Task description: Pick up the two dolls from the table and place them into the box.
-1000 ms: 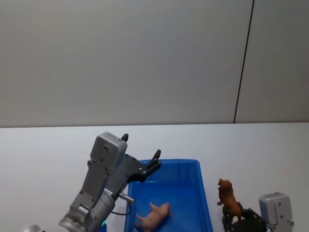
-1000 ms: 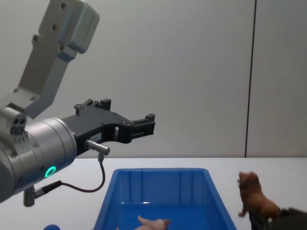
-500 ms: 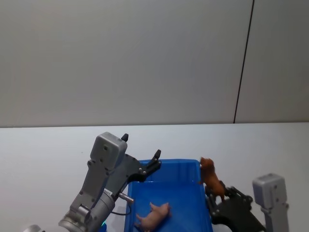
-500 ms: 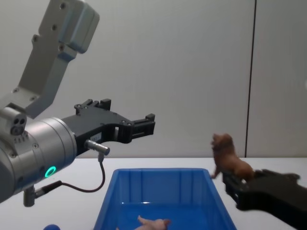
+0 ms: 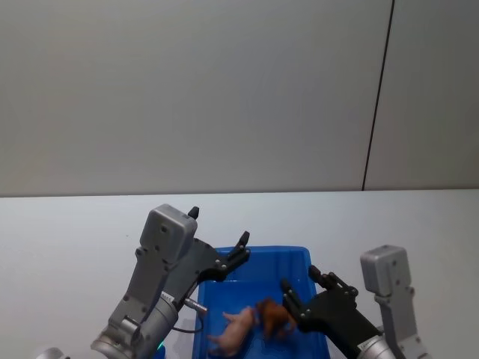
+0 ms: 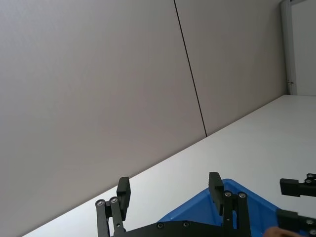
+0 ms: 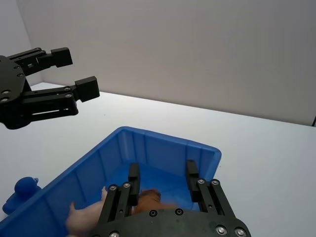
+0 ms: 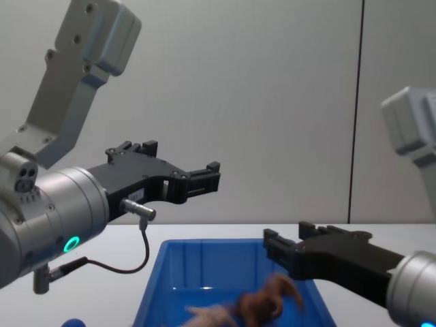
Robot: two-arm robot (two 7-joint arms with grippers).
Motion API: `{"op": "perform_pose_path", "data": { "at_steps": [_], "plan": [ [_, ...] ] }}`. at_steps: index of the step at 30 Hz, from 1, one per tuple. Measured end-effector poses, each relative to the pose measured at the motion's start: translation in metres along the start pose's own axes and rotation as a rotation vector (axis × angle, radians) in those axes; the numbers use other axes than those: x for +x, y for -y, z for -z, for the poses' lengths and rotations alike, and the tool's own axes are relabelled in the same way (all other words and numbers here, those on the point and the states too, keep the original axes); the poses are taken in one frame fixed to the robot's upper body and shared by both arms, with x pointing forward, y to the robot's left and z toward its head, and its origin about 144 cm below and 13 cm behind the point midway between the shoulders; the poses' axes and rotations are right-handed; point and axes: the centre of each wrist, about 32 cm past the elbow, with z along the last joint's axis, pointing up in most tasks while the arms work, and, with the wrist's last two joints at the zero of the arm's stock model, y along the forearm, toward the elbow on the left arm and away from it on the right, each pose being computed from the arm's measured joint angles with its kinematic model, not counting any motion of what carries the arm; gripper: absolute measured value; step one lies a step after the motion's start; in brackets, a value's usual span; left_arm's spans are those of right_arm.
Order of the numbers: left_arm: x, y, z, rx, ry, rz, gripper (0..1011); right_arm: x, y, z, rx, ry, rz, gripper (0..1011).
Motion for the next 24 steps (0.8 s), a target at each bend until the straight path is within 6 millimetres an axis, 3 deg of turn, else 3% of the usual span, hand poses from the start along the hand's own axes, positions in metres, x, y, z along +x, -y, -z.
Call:
{"op": "perform_pose_path", "data": {
  "at_steps": [3, 13, 18, 24],
  "plan": [
    [0.0, 0.0, 0.0, 0.0, 0.0, 0.0, 1001, 0.001, -0.005, 0.0, -0.005, -0.004, -0.005, 577],
    [0.0, 0.0, 0.0, 0.0, 0.0, 0.0, 1001, 0.005, -0.013, 0.0, 0.006, -0.004, 0.026, 920],
    [0.0, 0.0, 0.0, 0.0, 0.0, 0.0, 1001, 0.008, -0.01, -0.001, 0.023, 0.004, 0.066, 1001],
    [0.0, 0.0, 0.0, 0.0, 0.0, 0.0, 1001, 0.012, 0.001, -0.001, 0.042, 0.011, 0.136, 1001]
  ]
}}
